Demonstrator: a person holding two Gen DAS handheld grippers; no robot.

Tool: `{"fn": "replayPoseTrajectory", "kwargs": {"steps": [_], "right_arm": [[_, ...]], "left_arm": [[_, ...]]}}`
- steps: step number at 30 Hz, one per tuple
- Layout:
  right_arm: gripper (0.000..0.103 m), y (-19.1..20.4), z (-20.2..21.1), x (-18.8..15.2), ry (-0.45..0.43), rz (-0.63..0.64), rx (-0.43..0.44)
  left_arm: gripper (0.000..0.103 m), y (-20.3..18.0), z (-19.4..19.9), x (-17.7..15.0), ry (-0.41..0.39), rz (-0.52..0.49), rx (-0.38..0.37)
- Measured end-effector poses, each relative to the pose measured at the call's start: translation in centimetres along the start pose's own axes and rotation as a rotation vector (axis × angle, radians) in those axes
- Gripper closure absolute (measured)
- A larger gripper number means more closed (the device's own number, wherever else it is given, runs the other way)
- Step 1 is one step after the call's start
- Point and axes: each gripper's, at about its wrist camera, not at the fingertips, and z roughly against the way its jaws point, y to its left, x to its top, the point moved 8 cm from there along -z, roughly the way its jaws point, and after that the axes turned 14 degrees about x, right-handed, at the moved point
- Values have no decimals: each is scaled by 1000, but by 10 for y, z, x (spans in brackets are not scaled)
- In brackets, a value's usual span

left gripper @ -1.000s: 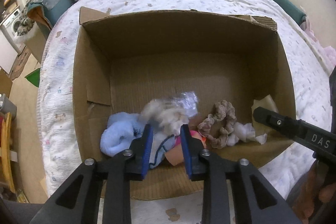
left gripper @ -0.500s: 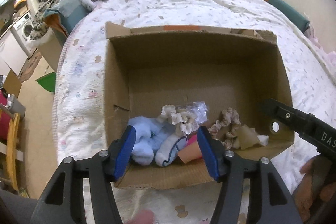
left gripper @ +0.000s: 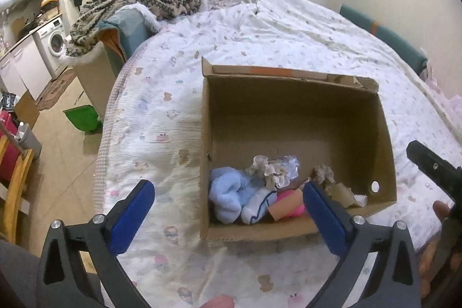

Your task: Organize soft objects

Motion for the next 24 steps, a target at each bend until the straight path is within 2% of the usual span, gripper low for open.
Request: {"fn": "replayPoseTrajectory", "kwargs": {"steps": [2, 6, 12, 16, 24], "right_arm": [[0, 3, 8, -1, -14, 11, -15], [0, 7, 18, -10, 14, 9, -35], [0, 27, 34, -23, 8, 77, -63], [0, 42, 49, -29, -28, 160, -106], [0, 36, 41, -46, 22, 120, -119]], "left_arm": [[1, 7, 7, -3, -11, 4, 8], [1, 21, 25, -10, -44, 19, 30], [1, 31, 42, -27, -53, 8, 37], [1, 36, 48, -39, -73, 22, 34], [1, 36, 33, -58, 2, 72, 8]]}}
